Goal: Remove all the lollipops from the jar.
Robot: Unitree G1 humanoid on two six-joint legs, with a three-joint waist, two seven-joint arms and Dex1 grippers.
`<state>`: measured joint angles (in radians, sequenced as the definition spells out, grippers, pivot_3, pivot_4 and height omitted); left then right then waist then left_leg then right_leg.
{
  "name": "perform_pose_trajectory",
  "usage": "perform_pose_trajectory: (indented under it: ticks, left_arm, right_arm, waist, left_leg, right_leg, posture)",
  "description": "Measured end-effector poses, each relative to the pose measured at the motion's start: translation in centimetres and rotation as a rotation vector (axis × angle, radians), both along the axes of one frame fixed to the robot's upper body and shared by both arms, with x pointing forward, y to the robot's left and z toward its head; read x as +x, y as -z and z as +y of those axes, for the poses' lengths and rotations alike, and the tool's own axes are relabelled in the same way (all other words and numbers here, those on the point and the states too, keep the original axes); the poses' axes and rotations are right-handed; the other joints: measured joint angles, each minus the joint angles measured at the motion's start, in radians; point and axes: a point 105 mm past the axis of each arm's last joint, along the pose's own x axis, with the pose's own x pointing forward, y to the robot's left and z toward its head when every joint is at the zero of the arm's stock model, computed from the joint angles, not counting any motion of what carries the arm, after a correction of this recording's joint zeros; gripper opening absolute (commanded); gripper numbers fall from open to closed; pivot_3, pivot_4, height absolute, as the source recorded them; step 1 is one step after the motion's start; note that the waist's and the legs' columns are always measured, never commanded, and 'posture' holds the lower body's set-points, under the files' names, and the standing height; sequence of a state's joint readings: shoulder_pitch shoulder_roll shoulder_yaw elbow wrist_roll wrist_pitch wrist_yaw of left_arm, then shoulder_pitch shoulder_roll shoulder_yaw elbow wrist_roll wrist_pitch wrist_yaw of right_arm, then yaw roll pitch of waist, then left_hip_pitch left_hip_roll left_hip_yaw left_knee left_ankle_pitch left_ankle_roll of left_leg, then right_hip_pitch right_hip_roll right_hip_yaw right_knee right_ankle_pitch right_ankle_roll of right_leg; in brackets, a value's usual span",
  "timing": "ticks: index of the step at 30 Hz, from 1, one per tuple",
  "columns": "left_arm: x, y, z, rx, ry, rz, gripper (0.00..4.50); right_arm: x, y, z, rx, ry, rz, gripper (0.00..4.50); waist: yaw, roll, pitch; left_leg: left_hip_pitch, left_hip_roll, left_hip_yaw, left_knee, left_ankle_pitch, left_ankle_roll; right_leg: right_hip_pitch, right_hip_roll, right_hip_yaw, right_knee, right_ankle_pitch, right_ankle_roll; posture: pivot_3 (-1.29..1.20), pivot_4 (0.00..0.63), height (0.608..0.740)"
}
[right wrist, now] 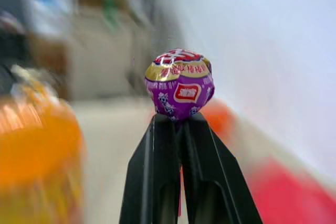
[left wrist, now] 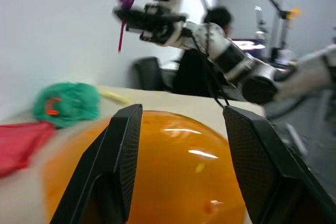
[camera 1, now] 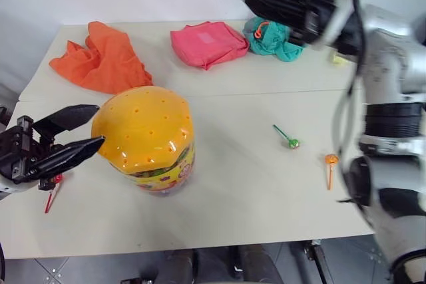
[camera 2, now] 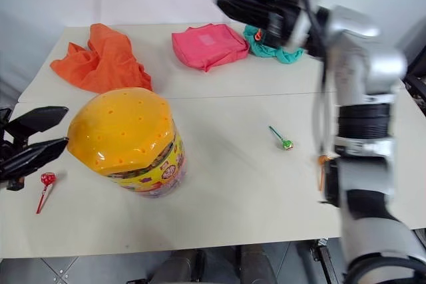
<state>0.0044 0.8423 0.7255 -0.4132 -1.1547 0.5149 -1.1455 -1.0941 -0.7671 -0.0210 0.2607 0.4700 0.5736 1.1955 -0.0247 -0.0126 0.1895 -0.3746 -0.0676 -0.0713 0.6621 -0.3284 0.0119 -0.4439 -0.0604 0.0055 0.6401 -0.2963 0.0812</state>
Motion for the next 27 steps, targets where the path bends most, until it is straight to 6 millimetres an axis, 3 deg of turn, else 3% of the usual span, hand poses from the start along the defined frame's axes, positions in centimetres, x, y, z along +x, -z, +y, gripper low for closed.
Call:
perform_pose_trajectory:
  ticks: [2, 6, 11, 16, 22, 27]
  left_arm:
    - [-0.1, 0.7, 0.4, 0.03, 0.011, 0.028, 2.61]
    - [-0.3, 1.0, 0.3, 0.088, 0.066, 0.01, 2.61]
    - [-0.3, 1.3, 0.0, 0.102, 0.128, 0.002, 2.61]
    - [-0.5, 1.6, -0.6, 0.125, 0.2, 0.013, 2.61]
    - [-0.6, 1.5, -0.7, 0.142, 0.208, 0.029, 2.61]
    - [-0.2, 1.1, -0.6, 0.137, 0.176, 0.046, 2.61]
  right_arm:
    - [0.1, 3.3, -4.2, -0.135, 0.144, 0.129, 0.02]
    - [-1.7, 9.3, -11.0, -0.397, 0.362, 0.327, 0.02]
    - [-3.1, 14.2, -15.8, -0.649, 0.522, 0.401, 0.02]
    - [-4.1, 18.6, -18.2, -0.63, 0.632, 0.56, 0.02]
    - [-4.4, 19.1, -19.4, -0.615, 0.699, 0.585, 1.56]
    - [-4.6, 19.1, -18.5, -0.525, 0.637, 0.557, 3.19]
  waist:
    - [-0.003, 0.003, 0.002]
    - [-0.001, 0.007, 0.004]
    - [0.0, 0.007, 0.004]
    - [0.003, 0.008, 0.004]
    - [0.006, 0.009, 0.004]
    - [0.018, 0.009, 0.004]
  left_leg:
    - [0.0, 0.0, 0.002, -0.001, 0.0, 0.0]
    - [0.001, 0.001, 0.004, 0.001, 0.0, 0.0]
    - [0.004, 0.002, 0.006, 0.002, 0.0, 0.0]
    - [0.004, 0.001, 0.006, 0.003, 0.001, 0.0]
    - [0.004, 0.001, 0.006, 0.003, 0.001, -0.001]
    - [0.004, 0.001, 0.006, 0.003, 0.0, -0.001]
  right_leg:
    - [0.0, 0.0, 0.001, -0.004, 0.0, 0.0]
    - [0.0, 0.001, 0.002, -0.002, 0.0, 0.0]
    - [0.001, 0.001, 0.003, 0.002, 0.0, 0.0]
    - [0.001, 0.0, 0.003, 0.002, 0.0, 0.0]
    - [0.001, 0.0, 0.003, 0.002, 0.0, 0.0]
    - [0.001, 0.001, 0.003, 0.002, 0.0, 0.0]
  posture:
    - [0.0, 0.15, 0.74]
    - [0.0, 0.15, 0.74]
    - [0.0, 0.15, 0.74]
    - [0.0, 0.15, 0.74]
    - [0.0, 0.15, 0.74]
    - [0.0, 0.15, 0.74]
